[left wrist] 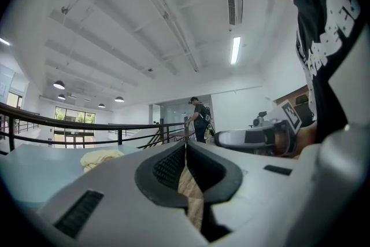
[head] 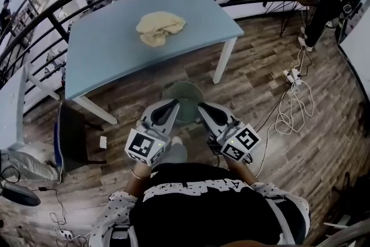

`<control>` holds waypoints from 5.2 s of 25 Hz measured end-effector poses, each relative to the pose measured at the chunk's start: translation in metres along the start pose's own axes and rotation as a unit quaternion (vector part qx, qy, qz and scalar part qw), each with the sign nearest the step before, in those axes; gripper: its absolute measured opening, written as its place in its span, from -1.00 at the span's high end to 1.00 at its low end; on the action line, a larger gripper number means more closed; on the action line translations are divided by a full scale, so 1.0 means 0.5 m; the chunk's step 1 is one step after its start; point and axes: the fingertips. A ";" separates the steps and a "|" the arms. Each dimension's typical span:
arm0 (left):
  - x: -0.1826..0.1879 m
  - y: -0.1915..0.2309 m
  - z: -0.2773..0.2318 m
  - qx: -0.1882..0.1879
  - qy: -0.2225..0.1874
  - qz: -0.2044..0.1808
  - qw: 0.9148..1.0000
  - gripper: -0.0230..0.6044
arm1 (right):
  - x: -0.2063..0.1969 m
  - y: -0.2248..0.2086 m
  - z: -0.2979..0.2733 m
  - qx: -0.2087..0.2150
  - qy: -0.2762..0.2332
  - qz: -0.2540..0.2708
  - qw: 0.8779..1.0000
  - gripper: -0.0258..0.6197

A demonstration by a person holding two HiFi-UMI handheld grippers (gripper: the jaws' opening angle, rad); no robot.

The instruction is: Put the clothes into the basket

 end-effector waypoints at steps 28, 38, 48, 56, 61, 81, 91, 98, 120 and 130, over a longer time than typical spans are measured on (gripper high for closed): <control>0.003 0.244 -0.196 -0.039 -0.022 0.005 0.999 0.87 | 0.047 -0.190 -0.226 -0.010 0.018 0.031 0.999 0.81; -0.002 0.295 -0.237 -0.057 -0.023 0.000 0.998 0.87 | 0.045 -0.240 -0.275 -0.033 0.023 0.034 0.999 0.81; -0.021 0.372 -0.255 -0.063 -0.018 -0.001 0.998 0.87 | 0.038 -0.267 -0.351 -0.034 0.021 0.037 0.999 0.81; -0.030 0.410 -0.254 -0.067 -0.028 0.008 0.997 0.87 | 0.026 -0.267 -0.380 -0.042 0.033 0.043 0.998 0.81; -0.051 0.413 -0.253 -0.068 -0.025 0.015 0.997 0.87 | 0.015 -0.270 -0.384 -0.046 0.044 0.045 0.997 0.81; -0.076 0.447 -0.288 0.050 0.002 0.014 0.999 0.87 | 0.017 -0.343 -0.414 0.065 0.060 0.019 0.996 0.81; -0.044 0.429 -0.394 0.095 0.000 0.002 0.995 0.87 | 0.056 -0.446 -0.406 0.121 0.063 0.010 0.991 0.81; -0.036 0.428 -0.439 0.125 0.014 -0.008 0.992 0.87 | 0.070 -0.487 -0.408 0.157 0.060 -0.002 0.986 0.81; -0.034 0.354 -0.539 0.233 0.059 -0.018 0.971 0.87 | 0.091 -0.621 -0.330 0.243 0.058 -0.058 0.967 0.81; -0.009 0.384 -0.516 0.217 0.030 -0.030 0.975 0.87 | 0.119 -0.572 -0.362 0.240 0.046 -0.017 0.969 0.81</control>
Point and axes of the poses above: the fingertips, and each gripper's own axes: z backward along the fingers, y to its left, x out of its top, and after that the axes turned 1 degree about -z, right-handed
